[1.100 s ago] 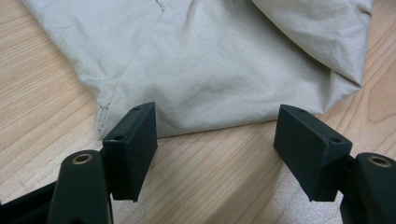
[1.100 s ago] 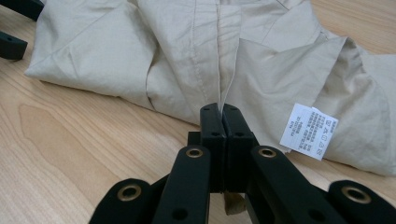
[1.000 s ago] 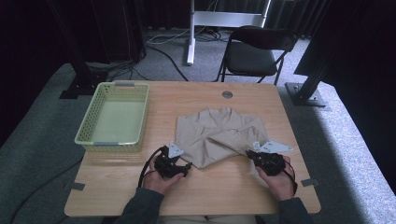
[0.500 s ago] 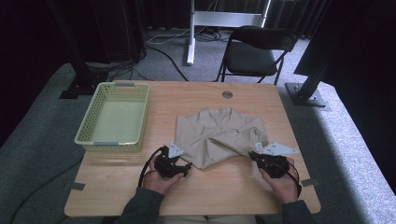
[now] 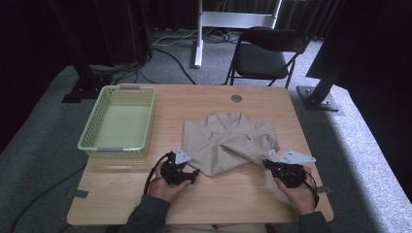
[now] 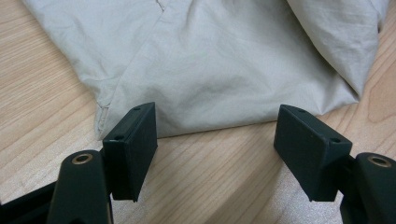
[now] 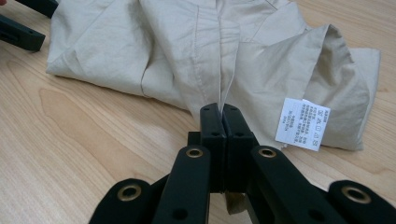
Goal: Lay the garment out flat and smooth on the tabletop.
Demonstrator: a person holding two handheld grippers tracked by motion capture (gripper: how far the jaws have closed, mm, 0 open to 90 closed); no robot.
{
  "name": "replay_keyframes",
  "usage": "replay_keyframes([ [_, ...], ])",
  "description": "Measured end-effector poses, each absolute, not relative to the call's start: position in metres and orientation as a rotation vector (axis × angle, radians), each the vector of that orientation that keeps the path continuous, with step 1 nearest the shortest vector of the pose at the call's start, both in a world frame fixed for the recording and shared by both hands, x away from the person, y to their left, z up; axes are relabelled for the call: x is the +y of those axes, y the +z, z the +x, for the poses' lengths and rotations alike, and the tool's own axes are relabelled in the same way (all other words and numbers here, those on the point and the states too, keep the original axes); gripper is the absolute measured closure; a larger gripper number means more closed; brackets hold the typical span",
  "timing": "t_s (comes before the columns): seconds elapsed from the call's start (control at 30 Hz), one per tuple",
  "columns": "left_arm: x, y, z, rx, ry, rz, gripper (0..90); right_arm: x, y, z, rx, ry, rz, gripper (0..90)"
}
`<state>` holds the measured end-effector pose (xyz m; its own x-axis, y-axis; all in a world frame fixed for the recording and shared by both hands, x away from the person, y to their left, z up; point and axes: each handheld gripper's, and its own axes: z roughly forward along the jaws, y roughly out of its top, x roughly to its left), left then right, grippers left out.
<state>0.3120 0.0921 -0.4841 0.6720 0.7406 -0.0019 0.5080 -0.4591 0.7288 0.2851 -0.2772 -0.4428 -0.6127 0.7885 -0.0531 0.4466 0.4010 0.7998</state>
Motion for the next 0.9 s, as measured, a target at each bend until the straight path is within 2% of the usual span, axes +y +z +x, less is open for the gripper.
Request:
replay_keyframes([
  [0.9,0.092,-0.484,0.312,0.958,0.411,2.159,30.5,-0.300,-0.444,0.271,2.213,1.082,1.096,88.6],
])
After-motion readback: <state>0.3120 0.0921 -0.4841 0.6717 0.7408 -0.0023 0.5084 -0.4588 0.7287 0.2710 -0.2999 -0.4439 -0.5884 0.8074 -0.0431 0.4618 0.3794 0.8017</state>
